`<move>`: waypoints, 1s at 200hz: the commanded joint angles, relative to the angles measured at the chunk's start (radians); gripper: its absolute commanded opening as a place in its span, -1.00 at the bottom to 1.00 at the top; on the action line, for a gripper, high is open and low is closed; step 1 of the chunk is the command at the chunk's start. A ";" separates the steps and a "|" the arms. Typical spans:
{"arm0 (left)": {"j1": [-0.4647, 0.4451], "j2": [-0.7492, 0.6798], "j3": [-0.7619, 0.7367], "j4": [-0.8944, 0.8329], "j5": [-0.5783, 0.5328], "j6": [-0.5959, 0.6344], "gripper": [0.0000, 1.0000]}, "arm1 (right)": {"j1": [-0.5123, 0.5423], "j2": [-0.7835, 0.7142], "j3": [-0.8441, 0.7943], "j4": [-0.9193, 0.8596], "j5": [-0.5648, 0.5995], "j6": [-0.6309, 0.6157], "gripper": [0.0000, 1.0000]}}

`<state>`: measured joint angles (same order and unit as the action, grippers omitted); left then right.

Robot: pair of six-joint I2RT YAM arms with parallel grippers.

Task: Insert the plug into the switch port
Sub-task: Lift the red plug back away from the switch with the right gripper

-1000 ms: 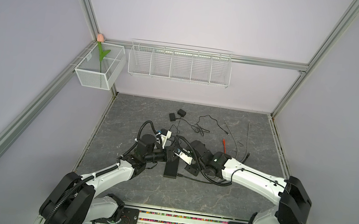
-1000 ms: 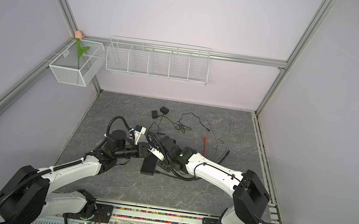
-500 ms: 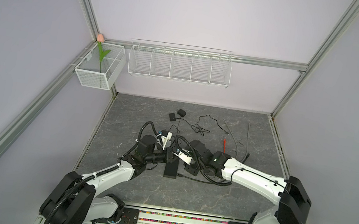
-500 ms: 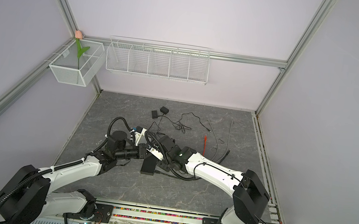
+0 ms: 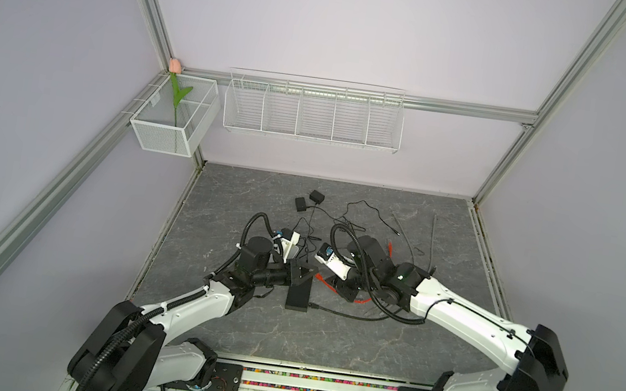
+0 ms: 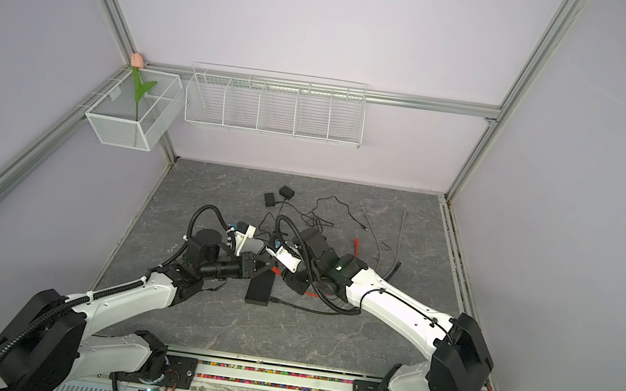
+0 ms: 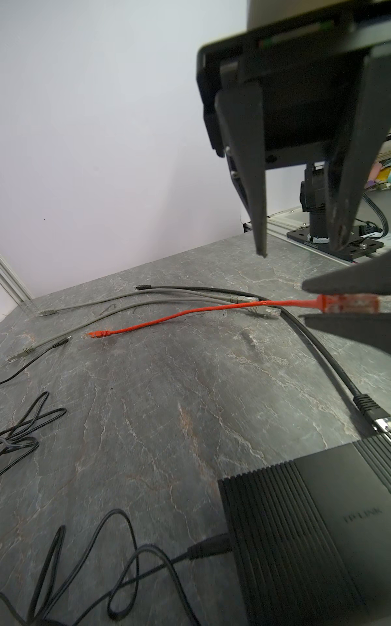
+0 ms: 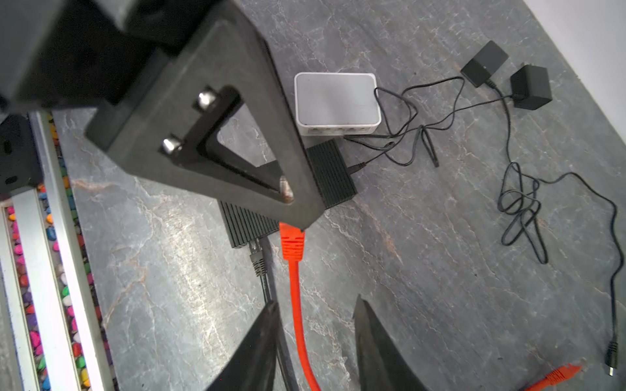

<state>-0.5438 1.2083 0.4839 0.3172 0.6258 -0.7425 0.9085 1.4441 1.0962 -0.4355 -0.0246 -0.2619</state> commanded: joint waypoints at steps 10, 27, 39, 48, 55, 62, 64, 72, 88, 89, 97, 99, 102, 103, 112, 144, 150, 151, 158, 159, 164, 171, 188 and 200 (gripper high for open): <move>-0.002 -0.021 -0.001 0.000 -0.009 0.017 -1.00 | -0.004 0.028 -0.015 0.033 -0.062 -0.016 -0.23; -0.002 -0.021 -0.002 0.000 -0.009 0.018 -1.00 | -0.005 0.047 -0.014 0.046 -0.064 -0.018 -0.28; -0.002 -0.018 -0.002 0.002 -0.009 0.017 -1.00 | -0.004 0.063 -0.007 0.046 -0.070 -0.021 -0.30; -0.002 -0.017 -0.002 0.003 -0.010 0.017 -1.00 | -0.004 0.075 -0.001 0.044 -0.076 -0.021 -0.32; -0.002 -0.015 -0.003 0.005 -0.009 0.017 -1.00 | -0.005 0.086 0.004 0.043 -0.077 -0.022 -0.32; -0.002 -0.015 -0.004 0.005 -0.009 0.017 -1.00 | -0.005 0.095 0.008 0.042 -0.077 -0.021 -0.33; -0.002 -0.015 -0.004 0.005 -0.009 0.017 -1.00 | -0.004 0.097 0.009 0.041 -0.077 -0.022 -0.34; -0.002 -0.017 -0.004 0.004 -0.009 0.018 -1.00 | -0.004 0.106 0.013 0.041 -0.077 -0.022 -0.35; -0.002 -0.018 -0.004 0.001 -0.009 0.020 -1.00 | -0.005 0.119 0.020 0.040 -0.084 -0.022 -0.41; -0.002 -0.018 -0.004 0.001 -0.009 0.019 -1.00 | -0.005 0.121 0.020 0.040 -0.085 -0.022 -0.42; -0.002 -0.018 -0.004 0.002 -0.009 0.020 -1.00 | -0.005 0.124 0.022 0.040 -0.089 -0.022 -0.47; -0.003 -0.017 -0.004 0.001 -0.009 0.021 -1.00 | -0.004 0.124 0.022 0.040 -0.089 -0.022 -0.49; -0.002 -0.017 -0.004 0.000 -0.009 0.022 -1.00 | -0.004 0.125 0.022 0.041 -0.089 -0.022 -0.51; -0.002 -0.017 -0.004 0.000 -0.009 0.023 -1.00 | -0.004 0.125 0.022 0.041 -0.089 -0.022 -0.51; -0.002 -0.016 -0.005 0.000 -0.009 0.023 -1.00 | -0.006 0.127 0.022 0.044 -0.092 -0.023 -0.60; -0.002 -0.015 -0.010 0.003 -0.009 0.023 -1.00 | -0.008 0.124 0.021 0.049 -0.087 -0.017 -0.67; -0.002 -0.016 -0.011 0.003 -0.009 0.022 -1.00 | -0.008 0.124 0.021 0.050 -0.083 -0.017 -0.67; -0.002 -0.016 -0.011 0.003 -0.009 0.022 -1.00 | -0.009 0.124 0.021 0.050 -0.083 -0.017 -0.67; -0.002 -0.017 -0.011 0.003 -0.009 0.023 -1.00 | -0.008 0.122 0.021 0.051 -0.081 -0.015 -0.65; -0.002 -0.018 -0.011 0.003 -0.009 0.023 -1.00 | -0.009 0.122 0.021 0.052 -0.081 -0.015 -0.65; -0.002 -0.019 -0.011 0.003 -0.010 0.023 -1.00 | -0.008 0.122 0.019 0.053 -0.082 -0.013 -0.64; -0.002 -0.019 -0.011 0.003 -0.009 0.023 -1.00 | -0.010 0.122 0.018 0.056 -0.083 -0.013 -0.62; -0.002 -0.023 -0.011 0.003 -0.010 0.021 -1.00 | -0.011 0.122 0.017 0.060 -0.084 -0.012 -0.62; -0.003 -0.025 -0.011 0.002 -0.009 0.021 -1.00 | -0.011 0.121 0.016 0.063 -0.087 -0.011 -0.65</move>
<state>-0.5438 1.2053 0.4839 0.3134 0.6250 -0.7353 0.9039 1.5627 1.1004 -0.3904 -0.0917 -0.2687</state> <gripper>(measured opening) 0.068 0.188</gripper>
